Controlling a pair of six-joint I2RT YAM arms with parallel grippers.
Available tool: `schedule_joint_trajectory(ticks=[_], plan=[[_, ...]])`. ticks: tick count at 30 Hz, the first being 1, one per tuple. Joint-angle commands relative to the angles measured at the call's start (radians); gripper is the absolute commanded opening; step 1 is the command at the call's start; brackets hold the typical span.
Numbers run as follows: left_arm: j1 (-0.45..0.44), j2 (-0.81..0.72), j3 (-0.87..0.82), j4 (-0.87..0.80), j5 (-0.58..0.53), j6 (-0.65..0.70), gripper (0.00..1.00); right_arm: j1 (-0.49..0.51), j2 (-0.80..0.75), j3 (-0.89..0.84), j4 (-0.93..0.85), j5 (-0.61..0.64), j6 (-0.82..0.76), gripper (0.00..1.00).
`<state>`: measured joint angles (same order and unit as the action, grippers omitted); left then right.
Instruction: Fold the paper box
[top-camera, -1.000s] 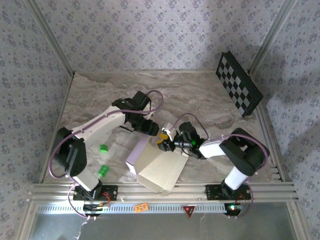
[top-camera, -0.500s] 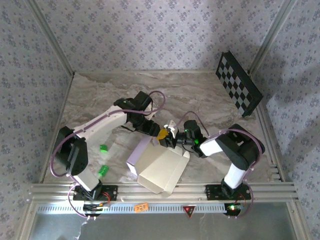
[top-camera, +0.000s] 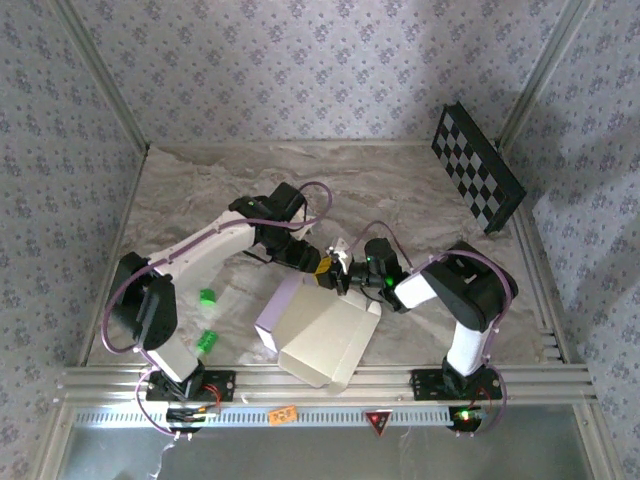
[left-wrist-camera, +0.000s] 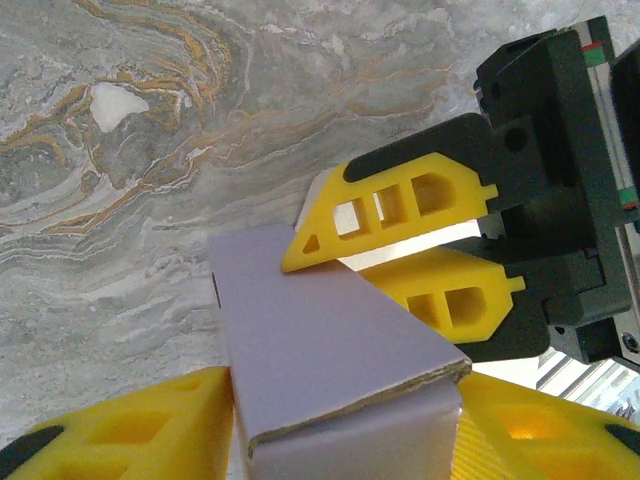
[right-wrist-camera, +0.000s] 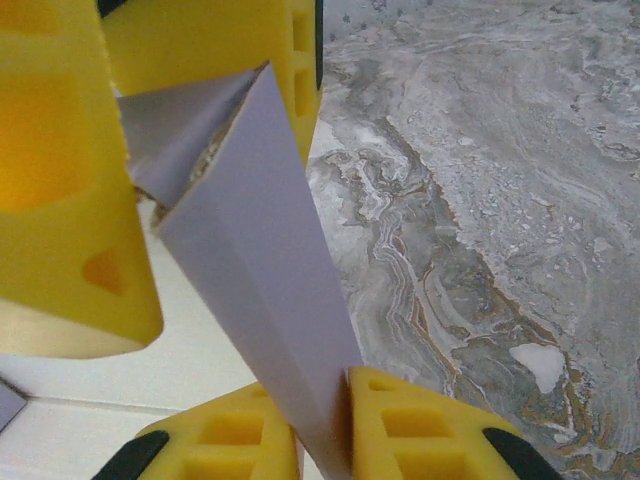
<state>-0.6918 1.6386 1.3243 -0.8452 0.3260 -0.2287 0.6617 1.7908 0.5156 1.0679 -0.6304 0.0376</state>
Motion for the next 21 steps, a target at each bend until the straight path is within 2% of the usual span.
schedule_joint_trajectory(ticks=[1, 6, 9, 17, 21], plan=[[-0.017, 0.017, 0.008, -0.003, 0.086, 0.005, 0.52, 0.017, 0.025, 0.043, 0.025, 0.043, 0.025, 0.14], [-0.017, 0.011, 0.000, 0.009, 0.095, -0.007, 0.52, 0.044, 0.024, 0.051, 0.008, 0.120, 0.028, 0.07], [-0.018, 0.002, -0.009, 0.022, 0.101, -0.020, 0.53, 0.078, 0.011, 0.046, -0.009, 0.222, 0.017, 0.00], [-0.018, -0.051, -0.046, 0.055, 0.107, -0.073, 0.61, 0.191, -0.067, 0.023, -0.077, 0.638, -0.052, 0.00], [-0.018, -0.072, -0.060, 0.055, 0.090, -0.091, 0.64, 0.215, -0.068, 0.011, -0.057, 0.748, -0.054, 0.00]])
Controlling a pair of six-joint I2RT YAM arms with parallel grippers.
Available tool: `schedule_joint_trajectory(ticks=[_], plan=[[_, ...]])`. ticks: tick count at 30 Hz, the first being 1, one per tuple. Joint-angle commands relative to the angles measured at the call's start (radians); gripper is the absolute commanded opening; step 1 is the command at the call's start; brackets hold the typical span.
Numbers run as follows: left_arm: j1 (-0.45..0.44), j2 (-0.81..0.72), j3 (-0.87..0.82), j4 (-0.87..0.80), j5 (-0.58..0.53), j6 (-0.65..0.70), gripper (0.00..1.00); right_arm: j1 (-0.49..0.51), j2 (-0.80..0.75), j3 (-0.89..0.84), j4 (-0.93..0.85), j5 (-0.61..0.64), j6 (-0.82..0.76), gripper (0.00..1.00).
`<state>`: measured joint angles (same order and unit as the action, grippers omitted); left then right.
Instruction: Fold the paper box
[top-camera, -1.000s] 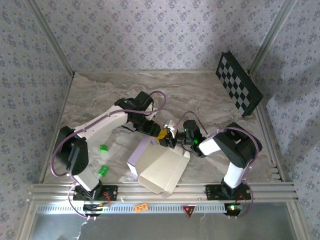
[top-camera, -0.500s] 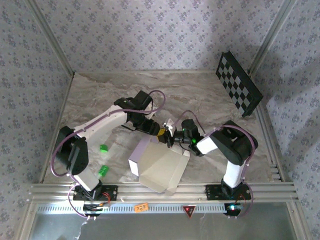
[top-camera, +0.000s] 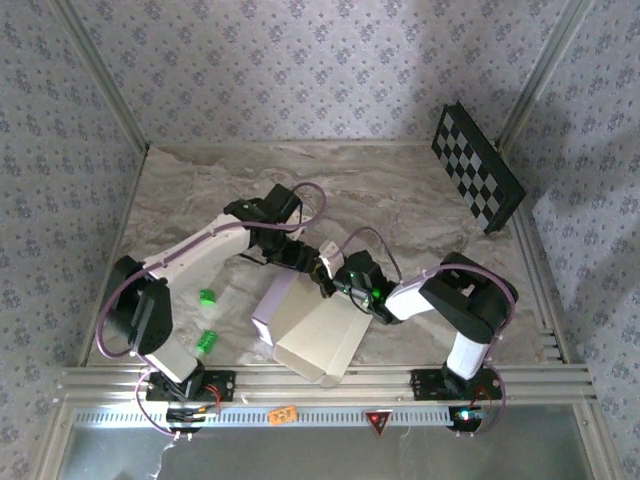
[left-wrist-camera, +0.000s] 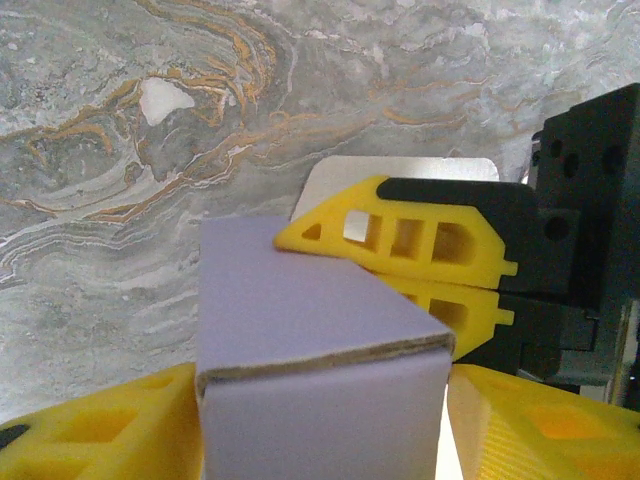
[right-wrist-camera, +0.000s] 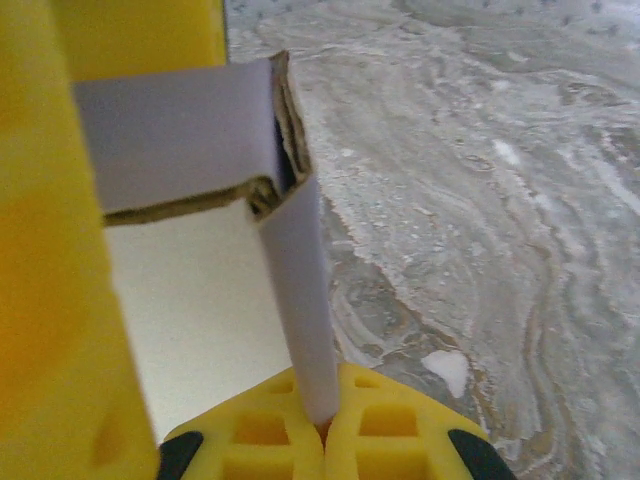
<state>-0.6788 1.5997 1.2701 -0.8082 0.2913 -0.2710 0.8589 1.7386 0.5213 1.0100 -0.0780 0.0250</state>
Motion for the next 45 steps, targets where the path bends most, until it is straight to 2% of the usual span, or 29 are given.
schedule_joint_trajectory(ticks=[1, 10, 12, 16, 19, 23, 37, 45], plan=[[-0.032, -0.038, -0.010, 0.021, 0.121, -0.053, 0.65, 0.027, -0.012, 0.000, 0.011, 0.230, -0.035, 0.00], [-0.031, -0.066, -0.027, 0.056, 0.084, -0.098, 0.68, 0.130, 0.081, -0.033, 0.108, 0.421, 0.049, 0.00], [-0.032, -0.069, -0.027, 0.072, 0.094, -0.110, 0.69, 0.142, 0.101, -0.031, 0.120, 0.426, 0.064, 0.00], [-0.032, -0.075, -0.024, 0.090, 0.090, -0.123, 0.70, 0.136, 0.110, -0.030, 0.140, 0.380, 0.081, 0.00], [-0.033, -0.079, -0.016, 0.077, 0.058, -0.122, 0.70, 0.127, 0.090, -0.039, 0.157, 0.334, 0.067, 0.13], [-0.032, -0.082, 0.002, 0.077, 0.057, -0.119, 0.73, 0.120, 0.057, -0.046, 0.159, 0.283, 0.047, 0.19], [-0.015, -0.109, 0.066, 0.054, 0.041, -0.097, 0.79, 0.089, -0.013, -0.048, 0.128, 0.225, 0.008, 0.31], [0.061, -0.172, 0.028, 0.073, 0.035, -0.124, 0.78, 0.067, -0.018, -0.025, 0.122, 0.172, 0.000, 0.32]])
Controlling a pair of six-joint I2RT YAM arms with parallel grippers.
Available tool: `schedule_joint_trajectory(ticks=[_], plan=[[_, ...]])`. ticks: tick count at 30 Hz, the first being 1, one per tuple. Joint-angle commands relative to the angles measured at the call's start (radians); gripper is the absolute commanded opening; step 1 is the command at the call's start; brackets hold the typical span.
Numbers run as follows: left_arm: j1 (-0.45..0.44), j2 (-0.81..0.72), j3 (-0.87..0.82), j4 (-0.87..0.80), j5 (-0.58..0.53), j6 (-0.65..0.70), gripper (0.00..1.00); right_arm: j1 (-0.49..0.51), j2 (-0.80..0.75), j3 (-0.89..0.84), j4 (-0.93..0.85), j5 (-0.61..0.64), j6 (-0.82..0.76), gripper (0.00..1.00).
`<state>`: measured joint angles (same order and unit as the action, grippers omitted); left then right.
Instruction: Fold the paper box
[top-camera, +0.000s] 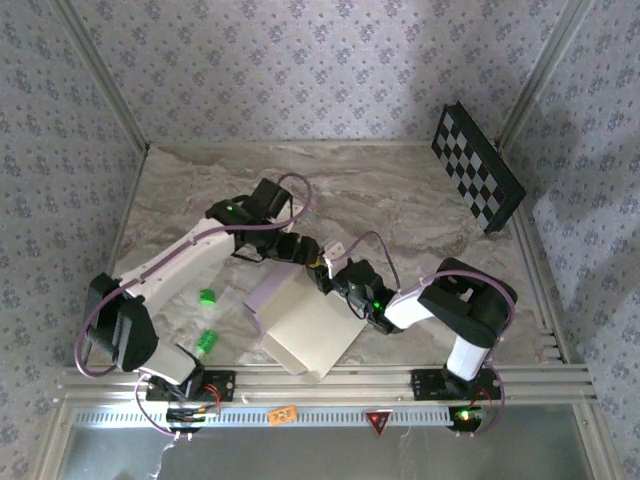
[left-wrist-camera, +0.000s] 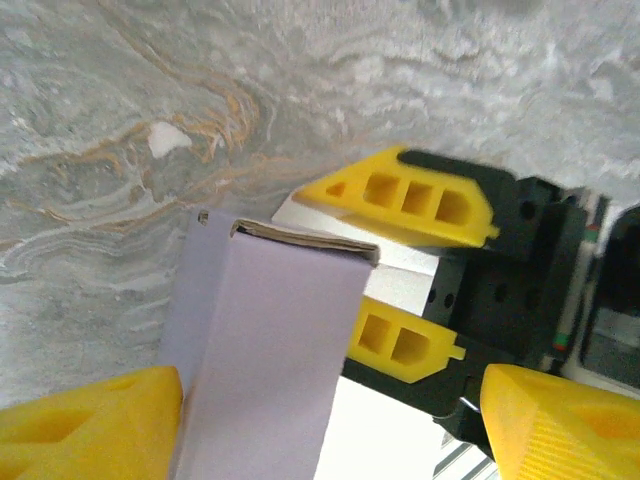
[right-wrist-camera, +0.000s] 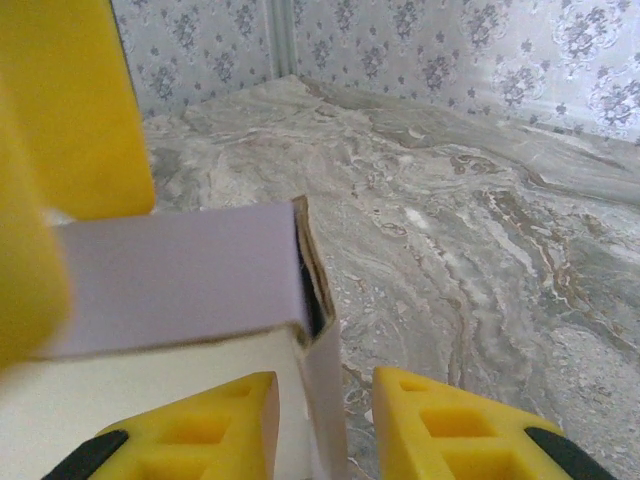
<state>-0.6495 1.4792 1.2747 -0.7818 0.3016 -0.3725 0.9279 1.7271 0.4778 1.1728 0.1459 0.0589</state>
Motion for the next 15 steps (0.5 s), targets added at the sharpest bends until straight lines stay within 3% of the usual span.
schedule_joint_trajectory(ticks=[1, 10, 15], plan=[[0.046, -0.059, 0.015, 0.048, 0.025, -0.024, 0.78, -0.004, -0.006, 0.025, -0.044, -0.057, -0.035, 0.31], [0.176, -0.082, -0.043, 0.035, 0.017, -0.015, 0.78, -0.014, -0.012, 0.042, -0.047, -0.071, -0.042, 0.32], [0.203, -0.027, -0.067, 0.014, 0.021, 0.008, 0.67, -0.020, -0.009, 0.051, -0.039, -0.075, -0.039, 0.31]])
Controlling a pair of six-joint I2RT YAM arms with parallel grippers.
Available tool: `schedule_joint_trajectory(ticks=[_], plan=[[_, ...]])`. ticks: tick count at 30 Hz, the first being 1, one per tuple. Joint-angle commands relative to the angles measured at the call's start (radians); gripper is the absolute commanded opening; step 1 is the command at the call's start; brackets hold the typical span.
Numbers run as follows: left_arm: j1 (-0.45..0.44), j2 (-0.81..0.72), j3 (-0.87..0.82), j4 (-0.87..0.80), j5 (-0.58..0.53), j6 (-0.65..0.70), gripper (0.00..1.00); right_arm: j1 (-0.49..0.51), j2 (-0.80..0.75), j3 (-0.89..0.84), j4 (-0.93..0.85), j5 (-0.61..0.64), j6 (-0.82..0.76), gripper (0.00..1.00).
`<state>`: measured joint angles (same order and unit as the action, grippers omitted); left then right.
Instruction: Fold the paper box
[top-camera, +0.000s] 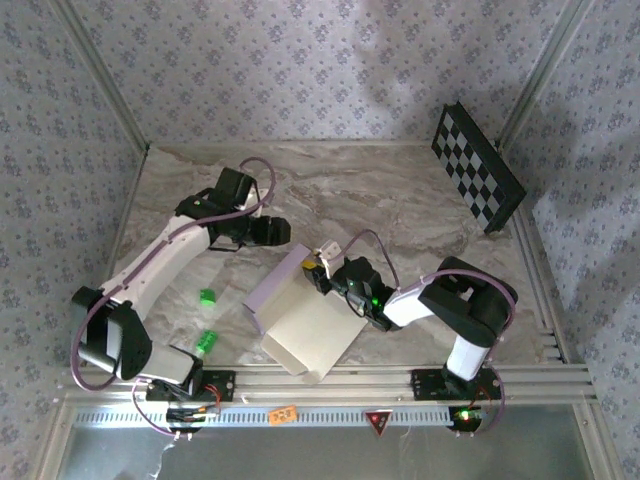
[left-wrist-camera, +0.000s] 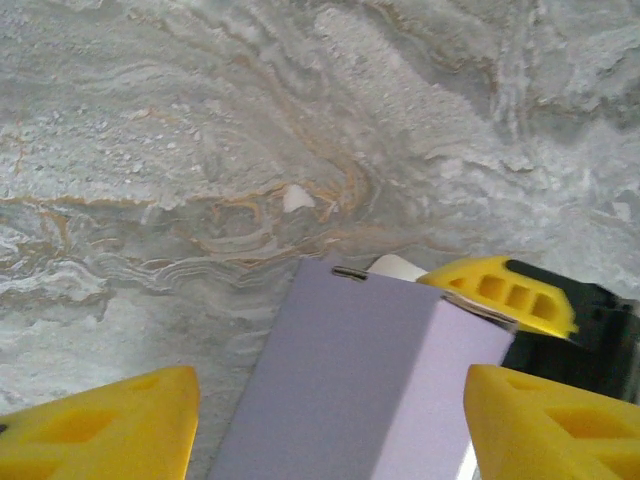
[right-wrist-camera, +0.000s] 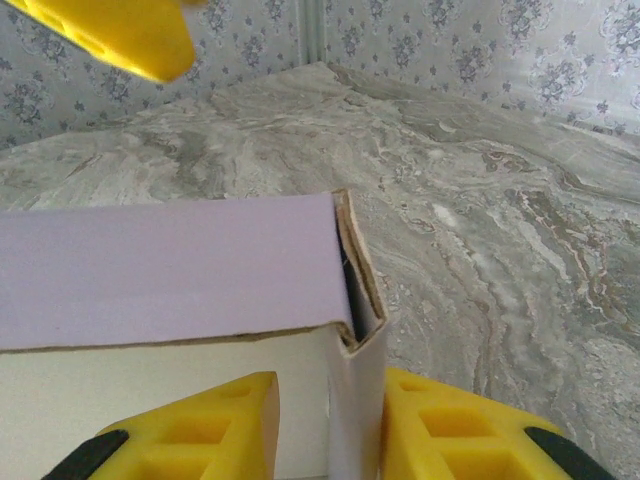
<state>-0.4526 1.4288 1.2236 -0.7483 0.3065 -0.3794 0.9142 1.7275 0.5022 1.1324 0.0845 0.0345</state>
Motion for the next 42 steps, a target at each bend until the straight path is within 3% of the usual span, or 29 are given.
schedule_joint_trajectory(ticks=[1, 8, 14, 22, 29, 37, 42], plan=[[0.007, 0.033, -0.023, -0.019, 0.017, 0.018, 0.64, -0.008, -0.010, 0.028, 0.004, -0.015, -0.015, 0.31], [0.009, 0.088, -0.058, 0.018, 0.069, 0.022, 0.49, -0.013, -0.004, 0.044, 0.013, -0.014, -0.019, 0.32], [0.006, 0.122, -0.056, 0.019, 0.105, 0.033, 0.41, -0.021, 0.007, 0.055, 0.040, 0.000, -0.015, 0.32], [-0.024, 0.142, -0.043, 0.024, 0.149, 0.037, 0.37, -0.017, 0.024, 0.077, 0.055, 0.025, -0.012, 0.22], [-0.077, 0.158, -0.027, 0.027, 0.161, 0.033, 0.34, 0.010, 0.044, 0.093, 0.068, 0.130, -0.037, 0.00], [-0.101, 0.141, -0.047, 0.059, 0.183, 0.003, 0.32, 0.046, 0.107, 0.108, 0.118, 0.278, -0.052, 0.00], [-0.097, 0.101, -0.070, 0.055, 0.121, -0.005, 0.35, 0.036, 0.104, 0.096, 0.093, 0.216, -0.030, 0.03]])
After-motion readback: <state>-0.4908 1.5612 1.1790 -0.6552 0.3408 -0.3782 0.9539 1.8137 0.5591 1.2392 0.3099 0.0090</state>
